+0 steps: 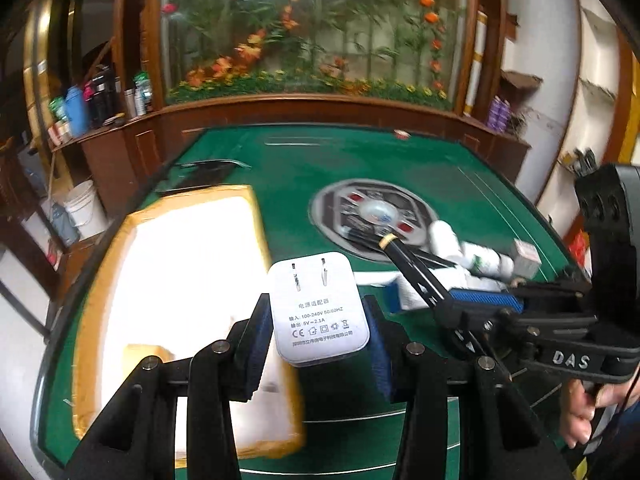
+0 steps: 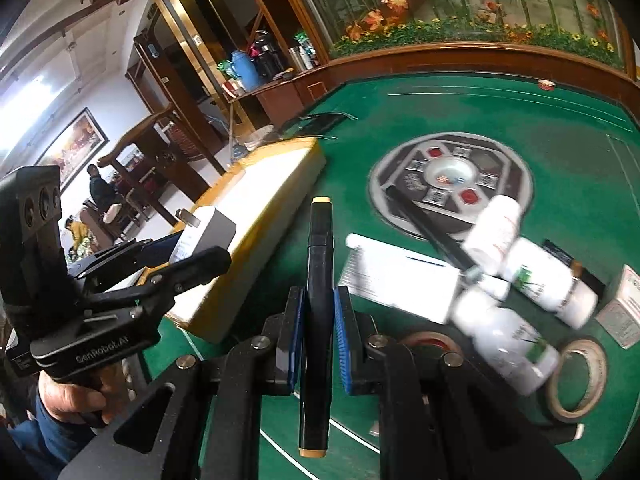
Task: Organize rigid objects
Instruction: 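Grasp a white charger with the left tool and drop it in the tray, then lower the black marker into the tray and open the right tool, then grasp the white and blue medicine box with the left tool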
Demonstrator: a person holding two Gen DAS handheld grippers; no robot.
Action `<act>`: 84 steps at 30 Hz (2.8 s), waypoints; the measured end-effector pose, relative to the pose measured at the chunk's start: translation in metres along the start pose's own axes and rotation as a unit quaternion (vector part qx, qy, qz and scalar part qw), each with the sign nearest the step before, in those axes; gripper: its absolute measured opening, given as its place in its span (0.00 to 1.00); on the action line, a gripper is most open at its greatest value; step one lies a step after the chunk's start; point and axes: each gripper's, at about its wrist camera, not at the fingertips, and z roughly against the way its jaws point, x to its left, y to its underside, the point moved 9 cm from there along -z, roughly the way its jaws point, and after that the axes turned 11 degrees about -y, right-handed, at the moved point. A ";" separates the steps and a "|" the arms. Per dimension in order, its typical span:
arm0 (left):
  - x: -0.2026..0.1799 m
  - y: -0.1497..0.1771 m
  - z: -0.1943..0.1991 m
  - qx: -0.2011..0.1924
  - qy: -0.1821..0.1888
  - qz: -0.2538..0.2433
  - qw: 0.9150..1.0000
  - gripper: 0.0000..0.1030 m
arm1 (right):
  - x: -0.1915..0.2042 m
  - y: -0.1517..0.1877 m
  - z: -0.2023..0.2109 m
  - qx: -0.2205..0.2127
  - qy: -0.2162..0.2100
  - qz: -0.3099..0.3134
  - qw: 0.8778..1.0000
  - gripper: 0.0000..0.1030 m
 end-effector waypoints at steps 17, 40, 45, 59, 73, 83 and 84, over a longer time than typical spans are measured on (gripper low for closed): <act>0.099 0.037 -0.050 0.050 -0.059 0.092 0.993 0.46 | 0.081 -0.027 -0.112 0.041 -0.020 0.014 0.999 0.14; 0.112 0.037 -0.038 0.035 -0.081 0.094 0.992 0.63 | 0.084 -0.026 -0.129 0.041 -0.044 0.002 0.998 0.17; 0.103 0.035 -0.034 0.033 -0.079 0.087 0.993 0.66 | 0.077 -0.029 -0.118 0.029 -0.044 -0.008 0.999 0.17; -0.005 0.039 -0.004 0.013 0.002 -0.008 1.000 0.75 | -0.016 -0.036 -0.038 -0.022 0.034 -0.065 0.997 0.25; -0.064 0.074 -0.016 0.067 0.068 -0.049 0.994 0.76 | -0.033 0.001 -0.017 0.027 -0.079 -0.126 0.988 0.34; -0.075 0.062 -0.016 0.077 0.096 -0.016 0.992 0.86 | -0.057 0.000 0.000 0.003 -0.020 -0.137 0.990 0.34; -0.076 0.060 -0.018 0.079 0.095 -0.014 0.992 0.86 | -0.057 0.001 0.000 0.005 -0.024 -0.141 0.990 0.34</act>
